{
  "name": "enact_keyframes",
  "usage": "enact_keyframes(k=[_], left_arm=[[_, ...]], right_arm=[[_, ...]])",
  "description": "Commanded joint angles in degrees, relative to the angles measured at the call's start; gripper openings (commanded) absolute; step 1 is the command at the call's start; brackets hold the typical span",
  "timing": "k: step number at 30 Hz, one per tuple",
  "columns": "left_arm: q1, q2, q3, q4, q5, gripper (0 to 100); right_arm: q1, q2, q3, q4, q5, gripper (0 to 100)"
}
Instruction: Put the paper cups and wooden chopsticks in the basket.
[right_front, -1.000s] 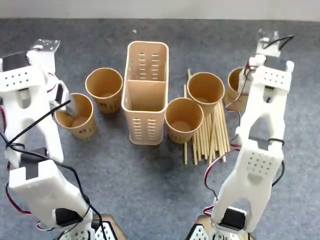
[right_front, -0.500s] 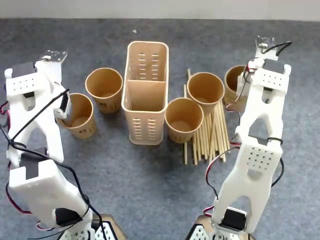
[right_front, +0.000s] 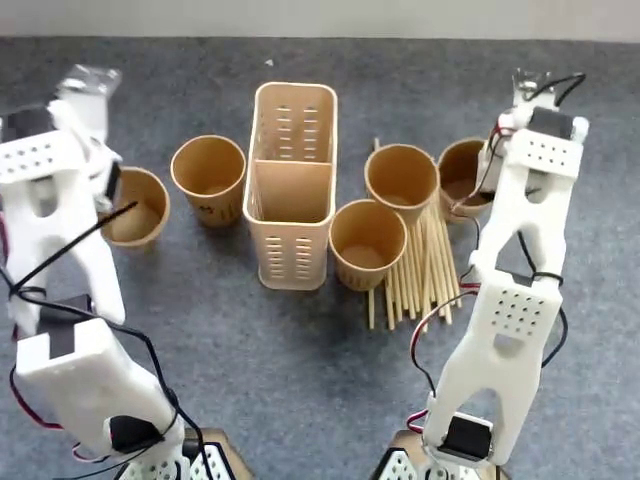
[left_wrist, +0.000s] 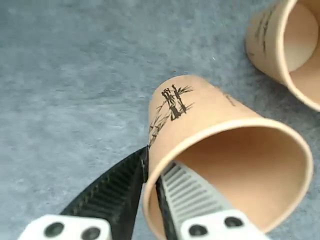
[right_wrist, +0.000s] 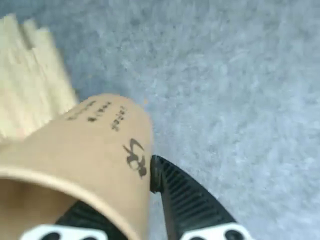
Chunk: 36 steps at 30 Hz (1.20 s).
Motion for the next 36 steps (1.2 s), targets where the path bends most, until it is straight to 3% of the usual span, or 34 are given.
enact_keyframes(k=[1, 5, 9, 12, 16, 19, 26, 32, 36], left_arm=[[-3.03, -1.19, -14.46, 4.48, -0.35, 0], [-4.62, -1.54, -27.21, 4.48, 0.09, 0], [-1.27, -4.7, -38.55, 4.4, 2.99, 0], [6.37, -7.43, -44.97, 4.31, 6.24, 0], [21.58, -8.57, -46.2, 4.31, 8.44, 0], [29.41, -8.22, -45.85, 4.4, 11.96, 0], [38.9, -8.04, -33.01, 1.85, 14.33, 0], [38.81, -7.96, -16.75, -5.27, 14.24, 0], [36.88, -7.96, -13.23, -7.65, 14.33, 0]], right_arm=[[-0.04, -7.87, -13.23, 8.13, 0.44, 1.1], [0.13, -13.93, -15.96, 7.96, 0.44, 1.1], [-1.19, -20.53, -13.49, 7.78, 0.44, 1.1], [-3.12, -25.54, -11.74, 7.78, 0.18, 1.1], [-6.55, -32.57, -6.46, 7.87, 0.09, 1.1], [-8.75, -38.46, -0.31, 7.87, 0.09, 1.1], [-14.99, -48.4, 12.35, 7.78, 0.18, 1.1], [-16.84, -49.89, 13.76, 7.78, 0.09, 1.1], [-16.84, -50.15, 13.76, 7.78, 0.09, 1.1]])
